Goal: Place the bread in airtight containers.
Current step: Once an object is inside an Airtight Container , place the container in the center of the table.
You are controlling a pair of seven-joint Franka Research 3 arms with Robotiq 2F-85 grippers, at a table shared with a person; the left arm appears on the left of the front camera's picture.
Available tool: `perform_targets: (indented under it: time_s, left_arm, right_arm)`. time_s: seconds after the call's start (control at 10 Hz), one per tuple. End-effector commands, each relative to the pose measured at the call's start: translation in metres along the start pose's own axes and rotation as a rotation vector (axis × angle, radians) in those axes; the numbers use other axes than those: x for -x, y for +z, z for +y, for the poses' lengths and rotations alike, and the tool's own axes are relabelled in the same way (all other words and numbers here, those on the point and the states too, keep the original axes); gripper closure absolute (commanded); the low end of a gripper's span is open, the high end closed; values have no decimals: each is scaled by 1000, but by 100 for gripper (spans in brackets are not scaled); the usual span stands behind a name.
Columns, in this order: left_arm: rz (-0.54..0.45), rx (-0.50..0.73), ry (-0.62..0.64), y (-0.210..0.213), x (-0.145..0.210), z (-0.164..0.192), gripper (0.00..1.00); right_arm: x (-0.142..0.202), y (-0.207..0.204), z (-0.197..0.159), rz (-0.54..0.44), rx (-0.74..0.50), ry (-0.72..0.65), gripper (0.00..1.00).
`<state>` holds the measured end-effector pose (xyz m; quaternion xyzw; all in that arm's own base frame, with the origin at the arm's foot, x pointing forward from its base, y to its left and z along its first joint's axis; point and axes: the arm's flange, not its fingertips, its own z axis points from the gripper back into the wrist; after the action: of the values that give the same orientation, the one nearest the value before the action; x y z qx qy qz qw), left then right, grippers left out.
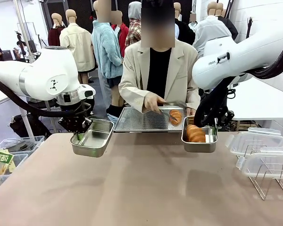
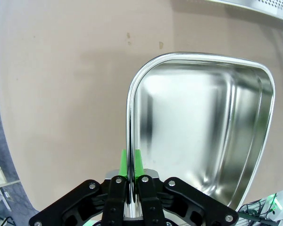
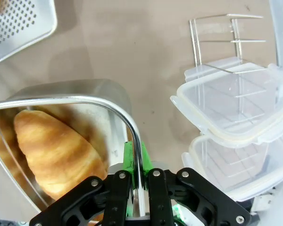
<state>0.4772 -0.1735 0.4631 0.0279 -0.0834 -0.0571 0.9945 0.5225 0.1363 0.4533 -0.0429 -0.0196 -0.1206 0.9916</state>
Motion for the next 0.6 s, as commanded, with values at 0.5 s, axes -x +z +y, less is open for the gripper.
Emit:
perform_targets:
  time_s: [0.5]
  left_arm:
    - [-10,-14,-8,4,2,2,100]
  right_arm:
    - [3,0,-3,-22,-11,6,100]
